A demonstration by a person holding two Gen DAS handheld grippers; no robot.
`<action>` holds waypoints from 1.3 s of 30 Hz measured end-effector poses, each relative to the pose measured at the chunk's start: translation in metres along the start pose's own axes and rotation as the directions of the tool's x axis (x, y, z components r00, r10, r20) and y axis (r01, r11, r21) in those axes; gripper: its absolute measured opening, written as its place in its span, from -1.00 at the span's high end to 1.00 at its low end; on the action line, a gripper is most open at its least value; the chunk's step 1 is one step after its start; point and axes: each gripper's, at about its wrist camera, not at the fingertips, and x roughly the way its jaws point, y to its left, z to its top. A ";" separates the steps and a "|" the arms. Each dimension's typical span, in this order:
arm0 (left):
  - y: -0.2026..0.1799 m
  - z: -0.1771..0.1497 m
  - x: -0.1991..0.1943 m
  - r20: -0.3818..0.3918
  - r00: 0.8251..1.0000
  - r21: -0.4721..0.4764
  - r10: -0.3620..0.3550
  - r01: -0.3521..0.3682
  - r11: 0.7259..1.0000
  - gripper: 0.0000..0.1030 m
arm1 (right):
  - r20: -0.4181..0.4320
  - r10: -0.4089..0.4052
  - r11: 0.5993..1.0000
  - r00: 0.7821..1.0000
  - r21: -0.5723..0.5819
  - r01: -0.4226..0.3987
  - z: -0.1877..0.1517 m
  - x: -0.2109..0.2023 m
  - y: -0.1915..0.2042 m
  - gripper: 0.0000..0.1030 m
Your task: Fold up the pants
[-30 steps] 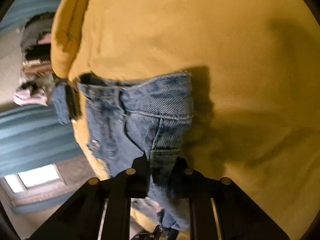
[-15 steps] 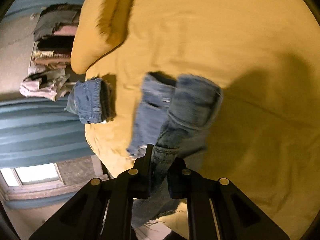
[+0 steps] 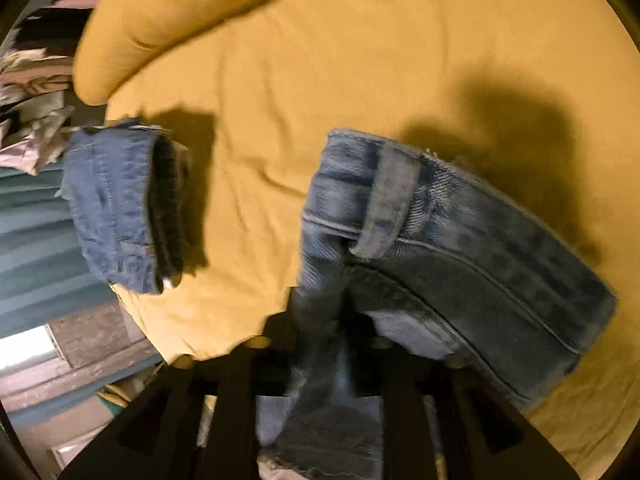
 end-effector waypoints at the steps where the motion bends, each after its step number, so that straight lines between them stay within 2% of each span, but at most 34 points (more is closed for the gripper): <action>1: 0.007 -0.001 0.000 0.011 1.000 -0.031 0.002 -0.002 1.000 0.42 | -0.014 0.015 1.000 1.000 -0.001 -0.015 0.003 0.003 -0.001 -0.52; 2: 0.014 -0.003 -0.002 0.029 1.000 -0.054 -0.002 0.004 0.999 0.10 | -0.006 0.032 0.999 0.999 -0.013 -0.032 0.002 0.002 0.000 -0.84; 3: 0.018 -0.004 -0.005 0.041 0.999 -0.069 0.006 -0.003 0.998 -0.07 | 0.005 0.049 0.998 0.999 -0.028 -0.049 0.000 -0.002 0.000 -0.84; 4: 0.023 -0.006 -0.011 0.057 0.998 -0.085 0.014 -0.009 0.996 -0.44 | 0.004 0.070 0.997 0.998 -0.044 -0.070 -0.002 -0.005 0.000 -0.84; 5: 0.027 -0.008 -0.019 0.078 0.997 -0.094 0.029 -0.022 0.995 -0.68 | 0.002 0.086 0.995 0.996 -0.052 -0.085 -0.003 -0.008 -0.001 -0.84; 8: 0.022 -0.017 -0.047 0.137 0.987 -0.067 0.079 -0.070 0.995 -0.77 | 0.011 0.149 0.987 0.989 -0.070 -0.148 -0.021 -0.031 -0.006 -0.84; 11: -0.015 -0.040 -0.077 0.245 0.950 0.075 0.194 -0.218 0.973 -0.77 | 0.049 0.178 0.982 0.983 -0.066 -0.175 -0.042 -0.063 -0.029 -0.84; 13: -0.053 -0.060 -0.085 0.310 0.916 0.179 0.253 -0.318 0.931 -0.77 | 0.070 0.158 0.986 0.985 -0.059 -0.154 -0.055 -0.079 -0.048 -0.84; 15: -0.092 -0.081 -0.083 0.370 0.888 0.290 0.274 -0.390 0.874 -0.77 | 0.091 0.115 0.993 0.989 -0.049 -0.110 -0.070 -0.092 -0.076 -0.84; 18: -0.155 -0.122 -0.065 0.472 0.840 0.447 0.268 -0.490 0.749 -0.77 | 0.070 0.077 0.997 0.995 -0.009 -0.077 -0.083 -0.092 -0.120 -0.84; 19: -0.173 -0.135 -0.055 0.488 0.835 0.493 0.252 -0.502 0.710 -0.77 | 0.060 0.075 0.997 0.995 0.004 -0.076 -0.086 -0.092 -0.135 -0.84; 23: -0.209 -0.157 -0.014 0.494 0.834 0.594 0.247 -0.531 0.605 -0.77 | 0.026 0.132 0.990 0.991 0.044 -0.133 -0.087 -0.079 -0.174 -0.84; 25: -0.211 -0.155 0.007 0.486 0.827 0.605 0.283 -0.551 0.574 -0.77 | 0.003 0.196 0.978 0.981 0.069 -0.196 -0.085 -0.068 -0.193 -0.84; 28: -0.203 -0.143 0.034 0.455 0.819 0.606 0.349 -0.572 0.553 -0.79 | -0.031 0.272 0.958 0.962 0.099 -0.268 -0.077 -0.040 -0.203 -0.84; 29: -0.201 -0.139 0.039 0.442 0.825 0.611 0.353 -0.565 0.555 -0.81 | -0.038 0.293 0.952 0.955 0.106 -0.288 -0.074 -0.031 -0.205 -0.84; 30: -0.196 -0.135 0.042 0.425 0.838 0.616 0.342 -0.544 0.569 -0.81 | -0.043 0.307 0.947 0.951 0.111 -0.301 -0.071 -0.021 -0.202 -0.84; 31: -0.196 -0.133 0.041 0.422 0.843 0.616 0.335 -0.537 0.576 -0.81 | -0.043 0.326 0.940 0.944 0.118 -0.320 -0.067 -0.011 -0.203 -0.84; 33: -0.196 -0.132 0.038 0.415 0.852 0.631 0.319 -0.522 0.574 -0.75 | -0.028 0.367 0.924 0.930 0.122 -0.361 -0.060 -0.001 -0.196 -0.85; 34: -0.194 -0.133 0.037 0.404 0.864 0.645 0.302 -0.503 0.576 -0.60 | -0.013 0.390 0.915 0.921 0.120 -0.386 -0.056 0.003 -0.190 -0.85; 35: -0.194 -0.131 0.034 0.378 0.884 0.660 0.274 -0.465 0.589 -0.27 | 0.002 0.409 0.906 0.912 0.118 -0.406 -0.054 0.003 -0.187 -0.85; 36: -0.193 -0.132 0.032 0.363 0.895 0.671 0.260 -0.444 0.594 -0.06 | 0.029 0.424 0.898 0.905 0.115 -0.424 -0.050 0.002 -0.182 -0.85; 37: -0.194 -0.132 0.033 0.354 0.900 0.681 0.256 -0.435 0.589 0.32 | 0.051 0.420 0.900 0.906 0.109 -0.423 -0.047 0.003 -0.178 -0.84; 38: -0.192 -0.132 0.033 0.350 0.902 0.688 0.251 -0.430 0.585 0.49 | 0.072 0.410 0.903 0.909 0.110 -0.416 -0.046 0.004 -0.174 -0.73; 39: -0.193 -0.130 0.032 0.342 0.908 0.692 0.243 -0.418 0.589 0.56 | 0.089 0.400 0.905 0.912 0.117 -0.408 -0.044 0.004 -0.171 -0.57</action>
